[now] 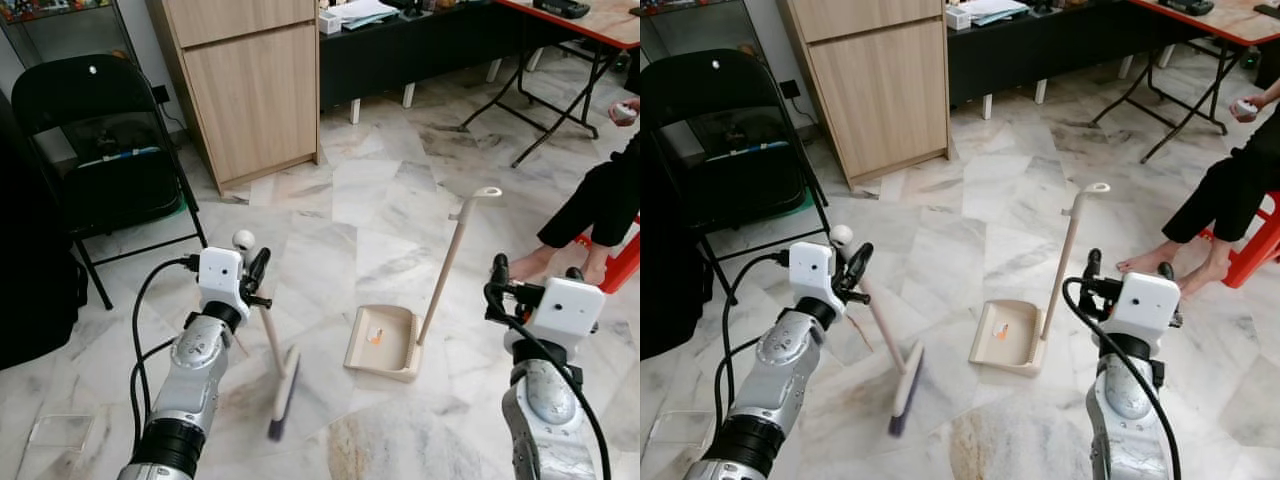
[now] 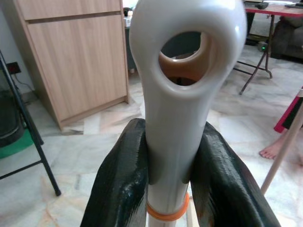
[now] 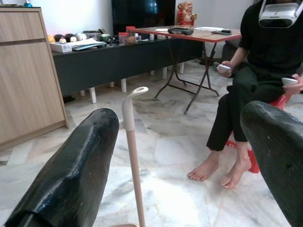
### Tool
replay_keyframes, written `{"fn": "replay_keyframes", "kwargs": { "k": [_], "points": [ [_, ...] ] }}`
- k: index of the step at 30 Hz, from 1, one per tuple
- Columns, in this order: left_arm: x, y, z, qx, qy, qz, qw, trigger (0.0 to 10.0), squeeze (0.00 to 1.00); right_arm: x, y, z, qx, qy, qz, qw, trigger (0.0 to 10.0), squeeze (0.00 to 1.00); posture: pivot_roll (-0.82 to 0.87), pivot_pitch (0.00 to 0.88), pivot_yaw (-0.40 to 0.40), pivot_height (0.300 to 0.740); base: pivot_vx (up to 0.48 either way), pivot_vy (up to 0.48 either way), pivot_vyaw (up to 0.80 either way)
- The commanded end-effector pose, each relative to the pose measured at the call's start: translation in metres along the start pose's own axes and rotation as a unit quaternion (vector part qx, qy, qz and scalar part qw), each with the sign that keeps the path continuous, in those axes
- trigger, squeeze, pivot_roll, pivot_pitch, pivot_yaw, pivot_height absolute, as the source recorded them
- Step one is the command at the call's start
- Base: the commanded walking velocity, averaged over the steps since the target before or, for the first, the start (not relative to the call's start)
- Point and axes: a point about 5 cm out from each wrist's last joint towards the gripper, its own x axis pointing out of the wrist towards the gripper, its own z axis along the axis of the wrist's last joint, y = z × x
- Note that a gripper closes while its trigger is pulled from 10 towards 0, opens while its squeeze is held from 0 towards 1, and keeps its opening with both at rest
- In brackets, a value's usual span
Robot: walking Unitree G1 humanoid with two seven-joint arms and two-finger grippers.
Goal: Sweep floor
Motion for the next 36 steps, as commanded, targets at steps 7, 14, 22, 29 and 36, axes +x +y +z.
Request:
{"fn": "replay_keyframes", "kwargs": {
  "k": [7,14,22,29,36],
  "points": [
    [0.0027,-0.0077,0.0099,-0.001,-0.032,-0.02,0.999,10.0,0.0,-0.0014,-0.0038,-0.0027,0.005,0.005,-0.011,1.0,10.0,0.0,0.03,0.03,0.016,0.74,0.0,0.0,-0.11],
    [0.0025,-0.0087,0.0088,0.005,-0.03,-0.026,0.999,10.0,0.0,-0.004,-0.003,-0.0051,0.0,0.004,-0.008,1.0,10.0,0.0,0.03,0.026,0.016,0.74,0.0,0.0,-0.57],
    [0.003,-0.0067,0.0096,0.013,-0.03,-0.021,0.999,10.0,0.0,-0.0031,-0.0003,-0.0038,0.003,-0.001,-0.004,1.0,10.0,0.0,0.04,0.047,0.015,0.74,0.0,0.0,0.0],
    [0.003,-0.0057,0.0091,0.016,-0.028,-0.019,0.999,10.0,0.0,-0.0041,0.0021,-0.0027,-0.004,-0.006,0.008,1.0,10.0,0.0,0.03,0.055,0.016,0.74,0.0,0.0,0.0],
    [0.0029,-0.0057,0.0093,0.019,-0.029,-0.019,0.999,10.0,0.0,-0.0045,0.0022,-0.0032,-0.007,-0.005,0.013,1.0,10.0,0.0,0.03,0.063,0.017,0.74,0.177,0.0,0.0]
  ]
}}
